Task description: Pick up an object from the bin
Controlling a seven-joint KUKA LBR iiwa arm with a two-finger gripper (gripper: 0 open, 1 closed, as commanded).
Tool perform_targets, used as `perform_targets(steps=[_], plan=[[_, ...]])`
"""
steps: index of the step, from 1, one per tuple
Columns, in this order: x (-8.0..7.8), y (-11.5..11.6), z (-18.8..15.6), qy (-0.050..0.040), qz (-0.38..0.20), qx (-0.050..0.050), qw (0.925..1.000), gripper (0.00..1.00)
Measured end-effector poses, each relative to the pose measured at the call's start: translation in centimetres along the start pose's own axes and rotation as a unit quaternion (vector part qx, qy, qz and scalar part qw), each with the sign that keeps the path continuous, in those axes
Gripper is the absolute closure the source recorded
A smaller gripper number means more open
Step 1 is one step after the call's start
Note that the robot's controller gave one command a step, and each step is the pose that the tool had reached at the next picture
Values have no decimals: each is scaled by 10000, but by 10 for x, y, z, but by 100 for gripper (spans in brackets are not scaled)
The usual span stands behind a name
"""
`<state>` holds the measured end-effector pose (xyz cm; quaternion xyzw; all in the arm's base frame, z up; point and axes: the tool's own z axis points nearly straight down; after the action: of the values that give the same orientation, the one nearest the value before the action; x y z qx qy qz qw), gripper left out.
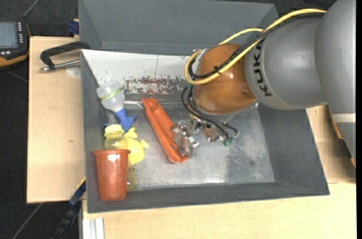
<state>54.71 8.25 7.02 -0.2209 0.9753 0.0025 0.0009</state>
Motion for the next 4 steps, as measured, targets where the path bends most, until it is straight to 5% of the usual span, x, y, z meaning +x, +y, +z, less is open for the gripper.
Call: perform_targets(steps=[1, 2, 4], plan=[[-6, -13, -4, 13, 99, -3, 9999, 100], [-23, -18, -14, -24, -31, -3, 10000, 0], [-29, -19, -8, -46, 241, -4, 9997, 0]])
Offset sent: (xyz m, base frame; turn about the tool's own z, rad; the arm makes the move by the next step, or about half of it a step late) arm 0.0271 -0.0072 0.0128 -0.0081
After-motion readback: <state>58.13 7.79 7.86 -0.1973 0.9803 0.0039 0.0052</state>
